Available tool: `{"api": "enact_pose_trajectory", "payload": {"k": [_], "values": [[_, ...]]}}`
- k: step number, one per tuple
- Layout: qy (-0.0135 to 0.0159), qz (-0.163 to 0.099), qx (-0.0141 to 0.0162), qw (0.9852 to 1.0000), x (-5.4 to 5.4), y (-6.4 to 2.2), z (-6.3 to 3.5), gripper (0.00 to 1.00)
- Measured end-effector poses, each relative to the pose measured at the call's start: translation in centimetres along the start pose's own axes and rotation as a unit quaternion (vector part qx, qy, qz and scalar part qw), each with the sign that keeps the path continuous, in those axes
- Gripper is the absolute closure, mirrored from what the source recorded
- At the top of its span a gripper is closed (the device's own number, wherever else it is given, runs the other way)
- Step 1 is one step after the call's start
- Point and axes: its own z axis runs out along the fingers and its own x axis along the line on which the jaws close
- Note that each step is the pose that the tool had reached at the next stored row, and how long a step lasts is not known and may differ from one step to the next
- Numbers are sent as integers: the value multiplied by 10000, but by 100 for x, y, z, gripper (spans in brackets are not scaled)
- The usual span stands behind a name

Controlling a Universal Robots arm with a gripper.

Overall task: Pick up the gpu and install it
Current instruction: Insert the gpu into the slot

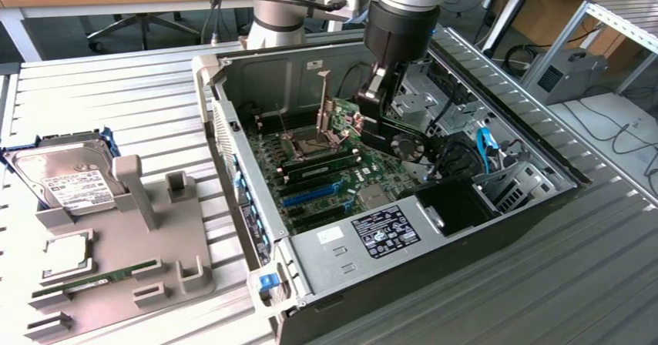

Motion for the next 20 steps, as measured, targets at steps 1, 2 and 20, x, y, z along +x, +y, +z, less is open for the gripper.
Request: {"api": "enact_pose_trajectory", "payload": {"k": [1, 2, 20], "values": [[0, -8, 1, 10000, 0, 0, 0, 73], [0, -20, 2, 10000, 0, 0, 0, 73], [-2, -207, 19, 9998, 0, 0, 0, 73]]}}
